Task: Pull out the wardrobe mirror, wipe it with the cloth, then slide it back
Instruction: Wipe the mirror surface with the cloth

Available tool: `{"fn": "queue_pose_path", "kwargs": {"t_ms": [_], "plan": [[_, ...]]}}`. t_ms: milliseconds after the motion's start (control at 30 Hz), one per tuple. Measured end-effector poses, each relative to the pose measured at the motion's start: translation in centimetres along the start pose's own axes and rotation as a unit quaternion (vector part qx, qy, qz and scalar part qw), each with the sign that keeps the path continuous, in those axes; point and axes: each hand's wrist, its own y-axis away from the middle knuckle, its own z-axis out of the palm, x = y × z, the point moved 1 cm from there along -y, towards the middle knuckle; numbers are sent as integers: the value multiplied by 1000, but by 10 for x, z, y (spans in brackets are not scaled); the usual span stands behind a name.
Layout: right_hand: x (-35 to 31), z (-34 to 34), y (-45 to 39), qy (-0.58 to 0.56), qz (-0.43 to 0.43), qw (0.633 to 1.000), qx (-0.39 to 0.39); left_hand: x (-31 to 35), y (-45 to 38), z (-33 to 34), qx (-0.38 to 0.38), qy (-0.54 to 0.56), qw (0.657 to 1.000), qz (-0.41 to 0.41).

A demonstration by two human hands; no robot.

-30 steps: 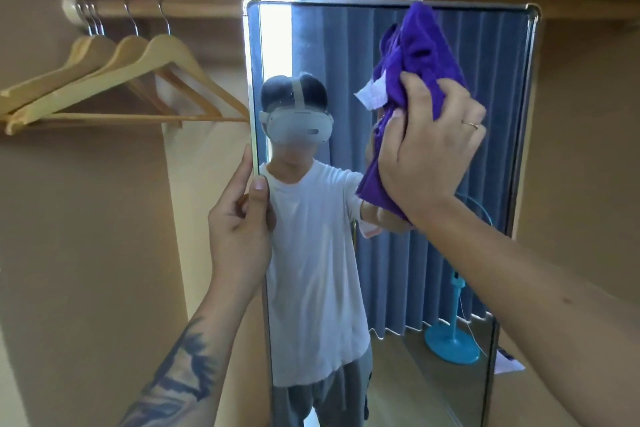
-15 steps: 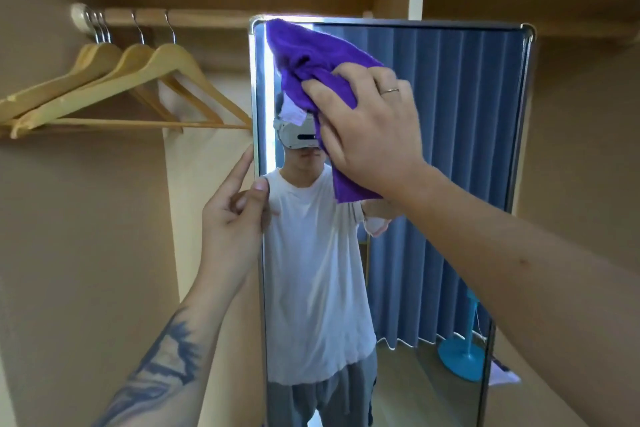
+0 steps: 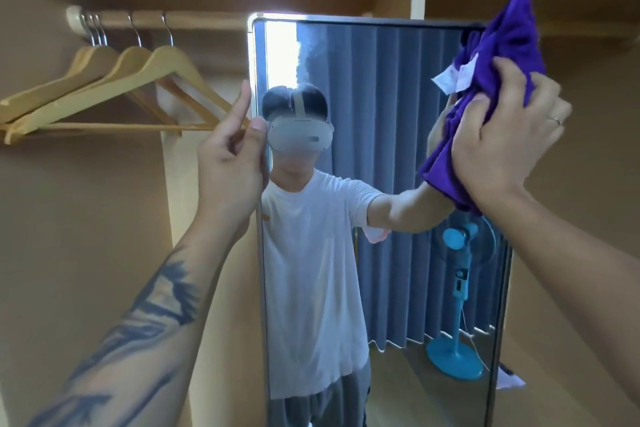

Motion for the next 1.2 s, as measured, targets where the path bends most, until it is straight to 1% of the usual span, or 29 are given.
{"fn": "queue_pose_path", "kwargs": {"t_ms": [67, 100, 167, 267, 333, 400, 467, 533, 600, 700, 767, 900, 1067, 1133, 1200], "plan": [[-31, 2, 0, -13, 74, 997, 19, -2, -1, 0, 0, 6, 1000, 1], [-45, 3, 0, -15, 90, 996, 16, -3, -1, 0, -3, 10, 1000, -2], [-69, 4, 0, -11, 78, 997, -8, -5, -2, 0, -11, 22, 1000, -11], [-107, 6, 7, -4, 28, 999, -28, -3, -1, 0, -12, 24, 1000, -15], [-134, 8, 14, -13, -21, 999, -30, -2, 1, 1, -11, 33, 999, -23], [-159, 9, 25, -22, -105, 993, -41, 0, 3, 2, -14, 41, 999, -27], [-179, 11, 35, -41, -210, 975, -61, 2, 4, 3, -19, 31, 999, -18], [-189, 12, 41, -47, -287, 953, -78, 4, 3, 2, -15, 24, 1000, -6], [-187, 12, 42, -47, -323, 942, -81, 6, 2, 1, -14, 26, 999, -19], [-166, 9, 35, -51, -359, 929, -71, 9, 4, 0, -15, 36, 999, -32], [-145, 6, 27, -48, -349, 933, -68, 9, 5, 0, -23, 32, 999, -19], [-89, 5, 4, -27, -265, 962, -53, 5, 3, -1, -18, 11, 1000, -15], [1, 4, -25, 17, -173, 984, -28, 3, 4, 0, -9, -29, 999, -20], [27, 0, -23, 17, -116, 993, -14, 2, 3, -1, -9, -32, 999, -20], [36, -2, -12, -5, -30, 1000, 7, 4, 4, -4, -21, -22, 999, -18]]}}
